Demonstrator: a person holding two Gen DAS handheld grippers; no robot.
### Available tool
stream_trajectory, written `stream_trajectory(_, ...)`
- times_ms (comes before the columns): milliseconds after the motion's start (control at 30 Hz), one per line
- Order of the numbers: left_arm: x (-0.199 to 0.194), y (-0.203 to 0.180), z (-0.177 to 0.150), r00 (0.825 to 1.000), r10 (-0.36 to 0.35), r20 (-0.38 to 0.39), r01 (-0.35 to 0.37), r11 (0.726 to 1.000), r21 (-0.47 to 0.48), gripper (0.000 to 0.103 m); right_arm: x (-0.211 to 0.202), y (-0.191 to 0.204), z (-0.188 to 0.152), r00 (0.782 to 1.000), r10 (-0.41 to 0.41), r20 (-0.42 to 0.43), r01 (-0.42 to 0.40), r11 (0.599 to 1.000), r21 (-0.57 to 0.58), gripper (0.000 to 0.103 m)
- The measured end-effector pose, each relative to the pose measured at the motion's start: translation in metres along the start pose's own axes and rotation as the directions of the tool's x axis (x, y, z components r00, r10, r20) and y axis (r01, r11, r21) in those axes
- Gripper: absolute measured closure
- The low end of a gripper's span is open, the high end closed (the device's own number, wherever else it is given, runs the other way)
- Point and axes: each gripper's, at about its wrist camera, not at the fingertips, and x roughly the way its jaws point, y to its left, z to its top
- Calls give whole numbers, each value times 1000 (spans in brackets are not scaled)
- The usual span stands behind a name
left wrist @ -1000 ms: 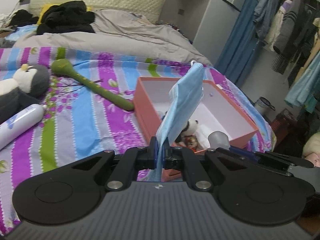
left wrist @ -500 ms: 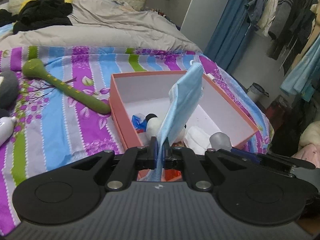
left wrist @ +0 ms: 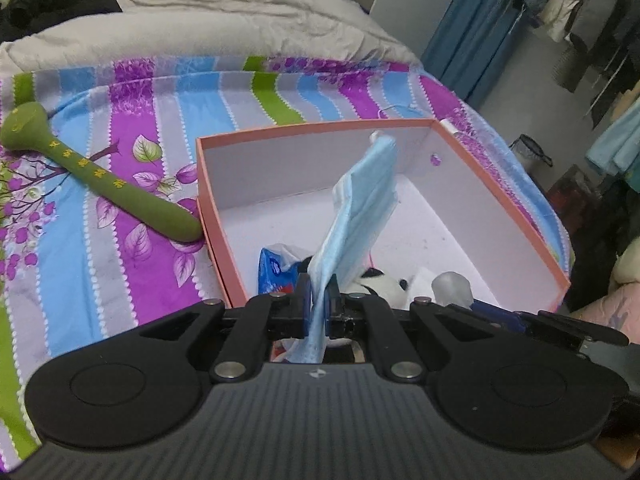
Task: Organize soft objects
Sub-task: 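Lower both items into the box and open both grippers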
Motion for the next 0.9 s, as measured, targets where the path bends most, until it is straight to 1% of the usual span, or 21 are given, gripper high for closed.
stream_trajectory(100, 18, 1, 11, 1000, -1, -27, 1, 1000, 8, 96, 12, -9, 3, 1000, -11, -17, 11, 1000, 18, 76)
stream_trajectory(167, 25, -1, 15, 1000, 9, -30, -9, 1000, 26, 79, 19, -13, 5, 999, -20, -31, 21, 999, 31, 68)
stream_trajectory(200, 27, -2, 16, 999, 15, -36, -14, 999, 31, 54, 21, -15, 5, 999, -25, -35, 26, 999, 37, 63)
stream_trajectory(233, 31, -2, 17, 999, 22, -46, -21, 999, 33, 37, 22, -16, 5, 999, -23, -39, 25, 999, 41, 57)
stream_trajectory(267, 34, -3, 19, 998, 21, -56, -19, 999, 36, 34, 22, -17, 5, 999, -17, -41, 18, 999, 44, 55)
stream_trajectory(300, 35, -3, 19, 998, 19, -58, -17, 999, 37, 34, 22, -17, 5, 999, -12, -40, 14, 999, 45, 53)
stream_trajectory(333, 34, -4, 19, 999, 20, -45, -18, 999, 37, 34, 21, -17, 5, 999, -14, -37, 16, 999, 47, 52)
stream_trajectory(400, 31, -4, 19, 999, 16, -29, -14, 999, 41, 34, 18, -17, 5, 999, -21, -31, 22, 998, 50, 52)
stream_trajectory(467, 27, -6, 19, 999, 13, -30, -12, 999, 37, 34, 13, -18, 6, 1000, -16, -23, 17, 998, 55, 52)
stream_trajectory(567, 16, -9, 19, 1000, 18, -12, -17, 999, 46, 34, -1, -15, 9, 1000, -10, 3, 10, 999, 51, 52)
stream_trajectory(733, -14, -16, 20, 999, 14, 32, -16, 998, 61, 34, -33, -11, 13, 998, 2, 69, -5, 999, 54, 52)
stream_trajectory(900, -48, -23, 16, 997, 6, 71, -12, 997, 80, 34, -64, -3, 13, 993, 15, 116, -20, 999, 48, 52)
